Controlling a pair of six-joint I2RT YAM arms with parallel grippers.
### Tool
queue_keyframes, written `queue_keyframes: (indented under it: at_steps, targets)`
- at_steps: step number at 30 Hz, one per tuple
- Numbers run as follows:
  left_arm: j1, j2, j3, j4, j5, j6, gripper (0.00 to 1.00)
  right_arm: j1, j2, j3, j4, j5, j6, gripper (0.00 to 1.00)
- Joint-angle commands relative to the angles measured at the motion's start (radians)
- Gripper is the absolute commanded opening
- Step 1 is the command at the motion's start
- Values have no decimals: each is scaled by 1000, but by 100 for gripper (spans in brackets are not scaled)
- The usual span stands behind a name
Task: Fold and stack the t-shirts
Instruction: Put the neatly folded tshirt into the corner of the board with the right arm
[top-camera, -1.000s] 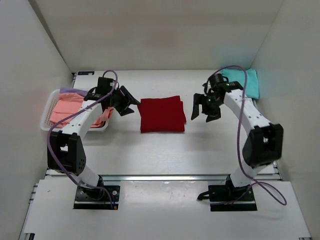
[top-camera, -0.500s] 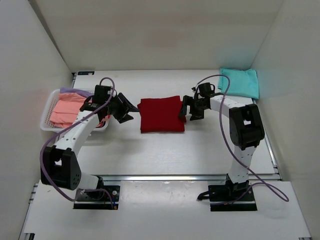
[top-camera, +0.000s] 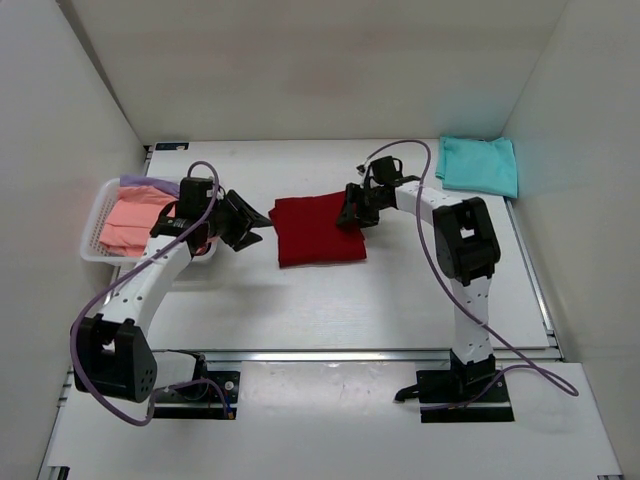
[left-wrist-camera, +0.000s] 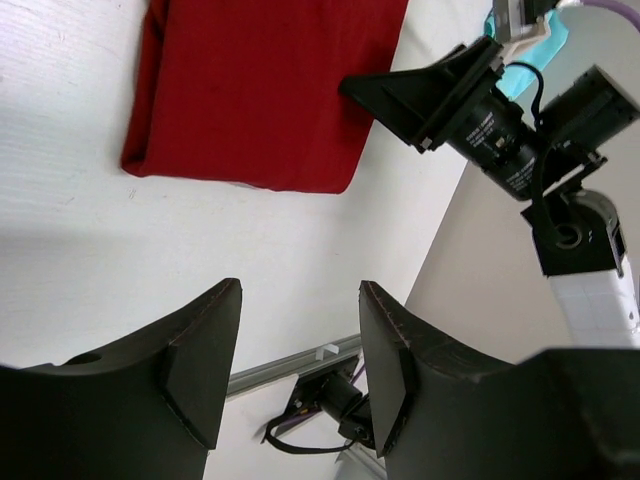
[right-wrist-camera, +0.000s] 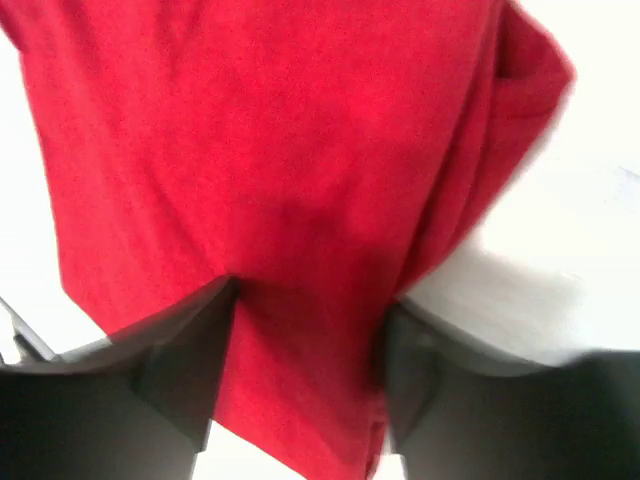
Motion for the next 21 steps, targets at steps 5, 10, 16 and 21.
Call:
queue_keyframes:
  at_steps: [5, 10, 16, 21]
  targets:
    - [6, -55, -5, 16, -8, -25, 61, -10, 224, 392, -524, 256, -125, 0]
    - [-10, -35, -2, 26, -14, -27, 60, -75, 135, 500, -534, 566, -234, 0]
    - [-25, 8, 1, 30, 2, -18, 60, -187, 114, 570, -462, 719, -446, 0]
    - [-39, 81, 96, -30, 5, 13, 60, -269, 104, 673, -447, 691, -509, 0]
